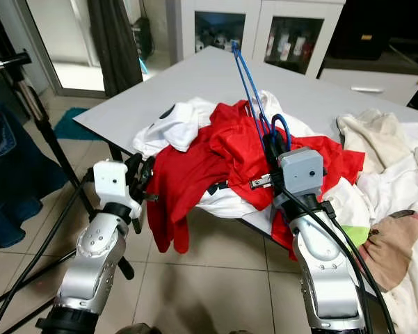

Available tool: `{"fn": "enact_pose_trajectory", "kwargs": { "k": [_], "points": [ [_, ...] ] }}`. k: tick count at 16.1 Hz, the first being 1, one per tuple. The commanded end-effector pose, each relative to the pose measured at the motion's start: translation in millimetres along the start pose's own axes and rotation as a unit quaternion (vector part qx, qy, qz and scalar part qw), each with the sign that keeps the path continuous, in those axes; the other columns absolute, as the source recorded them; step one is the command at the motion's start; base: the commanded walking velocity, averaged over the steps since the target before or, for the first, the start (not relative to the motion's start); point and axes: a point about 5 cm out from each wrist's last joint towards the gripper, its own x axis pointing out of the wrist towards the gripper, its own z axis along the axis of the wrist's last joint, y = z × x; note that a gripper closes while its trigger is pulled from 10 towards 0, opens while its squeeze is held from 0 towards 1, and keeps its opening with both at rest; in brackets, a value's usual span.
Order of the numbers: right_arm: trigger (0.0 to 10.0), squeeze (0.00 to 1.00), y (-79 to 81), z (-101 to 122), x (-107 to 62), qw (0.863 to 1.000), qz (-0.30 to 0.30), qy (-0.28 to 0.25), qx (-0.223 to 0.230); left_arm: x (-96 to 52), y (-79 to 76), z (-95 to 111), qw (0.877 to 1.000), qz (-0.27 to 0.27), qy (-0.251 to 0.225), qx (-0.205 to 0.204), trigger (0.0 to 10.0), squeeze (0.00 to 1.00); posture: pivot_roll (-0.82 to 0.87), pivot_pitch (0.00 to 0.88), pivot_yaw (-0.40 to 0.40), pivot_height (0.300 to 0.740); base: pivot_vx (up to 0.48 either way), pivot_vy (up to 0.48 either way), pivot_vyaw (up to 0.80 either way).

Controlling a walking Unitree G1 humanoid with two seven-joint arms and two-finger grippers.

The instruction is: Hang hanger

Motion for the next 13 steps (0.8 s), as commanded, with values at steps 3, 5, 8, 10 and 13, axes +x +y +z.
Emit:
{"fn": "enact_pose_trajectory", "kwargs": {
  "k": [3,5,8,10,13],
  "points": [
    [10.0,0.00,-2.0,1.8,2.6,1.000,-0.007,-0.008,-0.003,10.2,-6.1,-4.1,0.999,-0.044,0.019,0.000,10.0,0.00,0.06,0.005,0.018,0.740,0.000,0.000,0.00],
    [10.0,0.00,-0.1,2.8,4.3,1.000,-0.005,-0.011,-0.001,23.4,-3.1,3.8,0.998,-0.068,0.005,-0.010,10.0,0.00,0.06,0.007,0.016,0.740,0.000,0.000,0.00],
    [10.0,0.00,2.4,3.6,4.4,1.000,-0.004,-0.012,0.001,41.5,5.9,10.9,0.994,-0.109,-0.005,-0.008,10.0,1.00,0.06,0.014,0.018,0.740,0.000,0.000,0.00],
    [10.0,0.00,2.4,4.0,3.4,1.000,-0.007,-0.012,0.002,48.3,13.7,7.3,0.992,-0.121,0.008,0.024,10.0,1.00,0.05,0.020,0.022,0.740,0.000,0.000,0.00],
    [10.0,0.00,2.3,4.1,0.7,1.000,-0.011,-0.009,0.003,61.1,32.4,13.2,0.989,-0.116,0.003,0.088,10.0,1.00,0.04,0.031,0.025,0.740,0.000,0.000,0.00]
  ]
}}
